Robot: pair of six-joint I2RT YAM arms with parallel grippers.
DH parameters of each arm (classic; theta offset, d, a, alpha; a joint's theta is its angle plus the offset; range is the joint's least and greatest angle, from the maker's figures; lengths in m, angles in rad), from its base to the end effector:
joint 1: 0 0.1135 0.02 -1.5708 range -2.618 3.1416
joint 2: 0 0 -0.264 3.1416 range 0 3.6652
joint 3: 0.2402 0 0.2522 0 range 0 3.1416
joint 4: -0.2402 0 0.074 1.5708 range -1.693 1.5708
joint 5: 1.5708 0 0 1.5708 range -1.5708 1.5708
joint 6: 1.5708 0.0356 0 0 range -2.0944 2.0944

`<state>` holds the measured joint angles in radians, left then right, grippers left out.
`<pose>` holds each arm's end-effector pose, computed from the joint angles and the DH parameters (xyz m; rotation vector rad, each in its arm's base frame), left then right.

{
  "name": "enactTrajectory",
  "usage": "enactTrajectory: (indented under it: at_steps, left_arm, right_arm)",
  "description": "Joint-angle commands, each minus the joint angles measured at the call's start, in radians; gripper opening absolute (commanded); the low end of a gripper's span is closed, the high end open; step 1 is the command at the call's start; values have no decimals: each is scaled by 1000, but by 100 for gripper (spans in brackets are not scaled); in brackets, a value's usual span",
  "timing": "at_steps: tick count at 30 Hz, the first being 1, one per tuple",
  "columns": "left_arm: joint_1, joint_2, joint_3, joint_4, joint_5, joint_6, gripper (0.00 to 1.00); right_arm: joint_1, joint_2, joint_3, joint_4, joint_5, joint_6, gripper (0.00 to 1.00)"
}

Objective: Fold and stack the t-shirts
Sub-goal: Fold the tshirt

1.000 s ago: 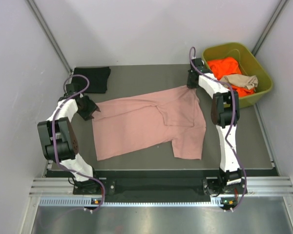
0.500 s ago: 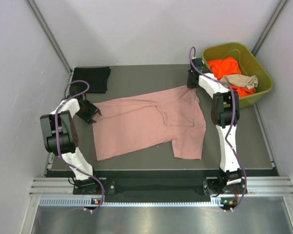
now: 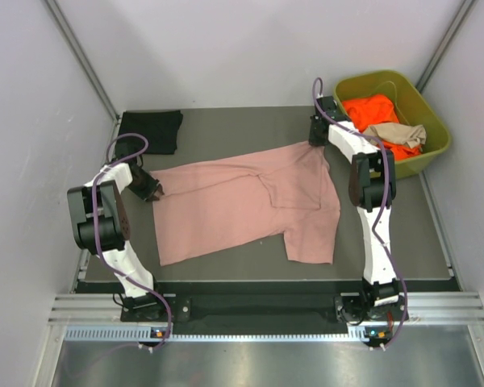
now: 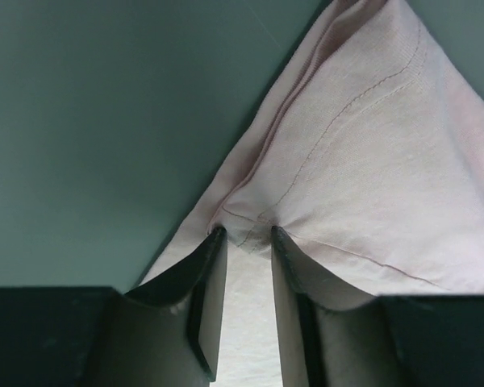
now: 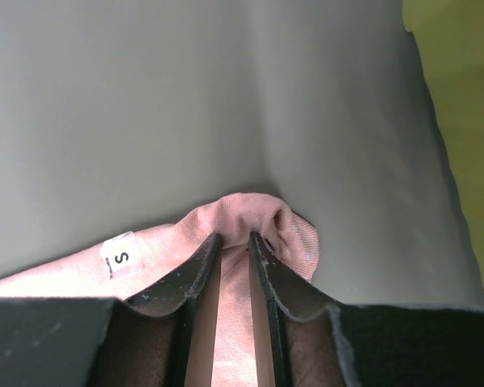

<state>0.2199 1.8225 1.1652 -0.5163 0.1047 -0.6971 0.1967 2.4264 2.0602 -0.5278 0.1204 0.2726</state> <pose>0.3508 0.0746 0.1661 -1.1987 2.4946 -0.2725 0.5285 0.1009 0.1697 0.1453 2.4524 0.0570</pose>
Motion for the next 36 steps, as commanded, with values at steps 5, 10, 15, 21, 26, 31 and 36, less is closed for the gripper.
enactTrajectory:
  at_steps: [5, 10, 15, 21, 26, 31, 36]
  left_arm:
    - [4, 20, 27, 73, -5, 38, 24]
    - [4, -8, 30, 62, -7, 68, 15]
    - [4, -14, 31, 55, 0, 90, 10]
    - [-1, -19, 40, 55, 10, 96, 1]
    - [-4, -22, 53, 50, 20, 105, 0]
    - [-7, -28, 57, 48, 21, 117, 0]
    - [-7, -28, 57, 42, 21, 125, 0]
  right_arm:
    - [10, -73, 23, -67, -38, 27, 25]
    - [10, -147, 20, -90, -28, 24, 31]
    - [-14, -199, -15, -109, -42, 5, 32]
    - [-26, -210, -63, -124, -39, -10, 33]
    - [-34, -211, -64, -162, -41, -7, 33]
    - [-36, -253, -146, -167, -74, 8, 31]
    - [-42, -259, -195, -153, -82, 22, 27]
